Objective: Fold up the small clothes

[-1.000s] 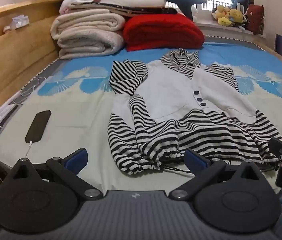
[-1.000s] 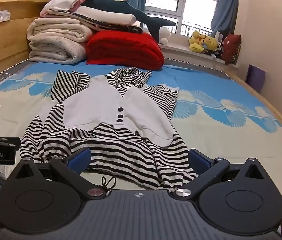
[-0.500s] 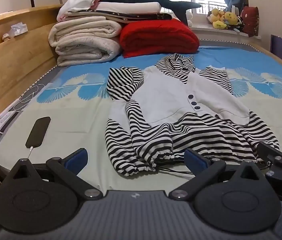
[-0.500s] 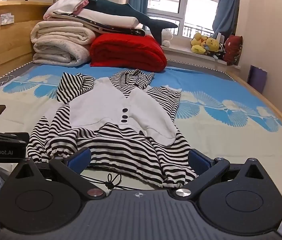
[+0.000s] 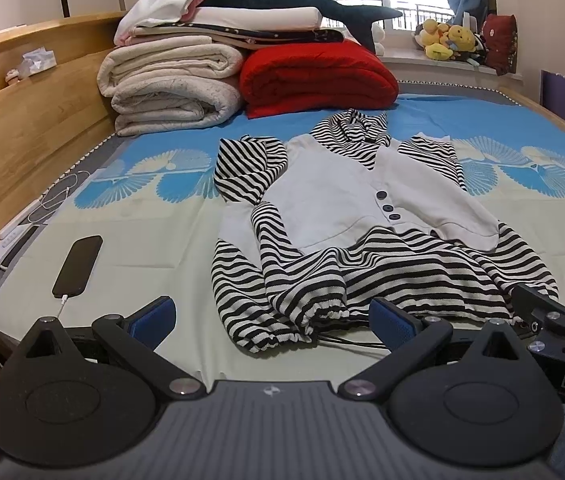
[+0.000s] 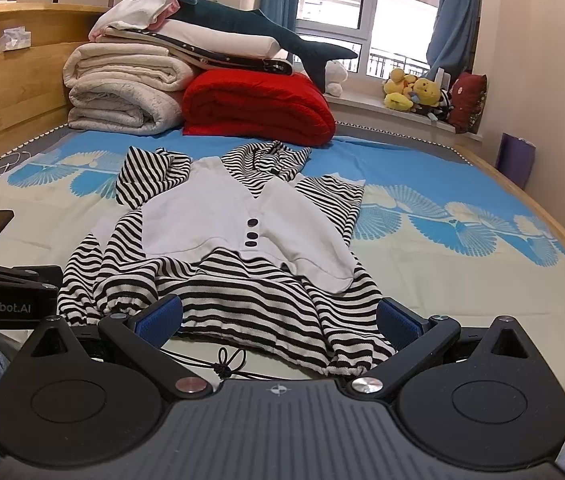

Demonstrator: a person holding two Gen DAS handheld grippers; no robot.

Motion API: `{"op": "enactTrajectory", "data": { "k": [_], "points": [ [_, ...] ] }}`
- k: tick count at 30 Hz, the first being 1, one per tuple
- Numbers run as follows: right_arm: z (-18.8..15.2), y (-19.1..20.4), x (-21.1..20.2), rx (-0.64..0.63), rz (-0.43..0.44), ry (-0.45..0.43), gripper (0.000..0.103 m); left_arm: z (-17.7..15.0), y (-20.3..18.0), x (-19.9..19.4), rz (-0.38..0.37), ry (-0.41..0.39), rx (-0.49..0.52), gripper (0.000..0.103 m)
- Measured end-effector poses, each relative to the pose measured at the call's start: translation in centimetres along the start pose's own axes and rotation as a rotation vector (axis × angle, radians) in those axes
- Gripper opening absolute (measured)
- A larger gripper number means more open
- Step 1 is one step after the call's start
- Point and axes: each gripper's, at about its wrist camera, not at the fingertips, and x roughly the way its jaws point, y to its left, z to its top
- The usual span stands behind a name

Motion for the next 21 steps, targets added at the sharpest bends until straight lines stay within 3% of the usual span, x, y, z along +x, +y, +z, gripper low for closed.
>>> {"op": "enactTrajectory", "data": {
  "k": [21],
  "points": [
    [-0.13,0.27,0.25,-0.011,-0.001,-0.004,0.102,0.0,-0.18,-0.06,-0.006,0.0,-0.004,0.103]
  ]
}}
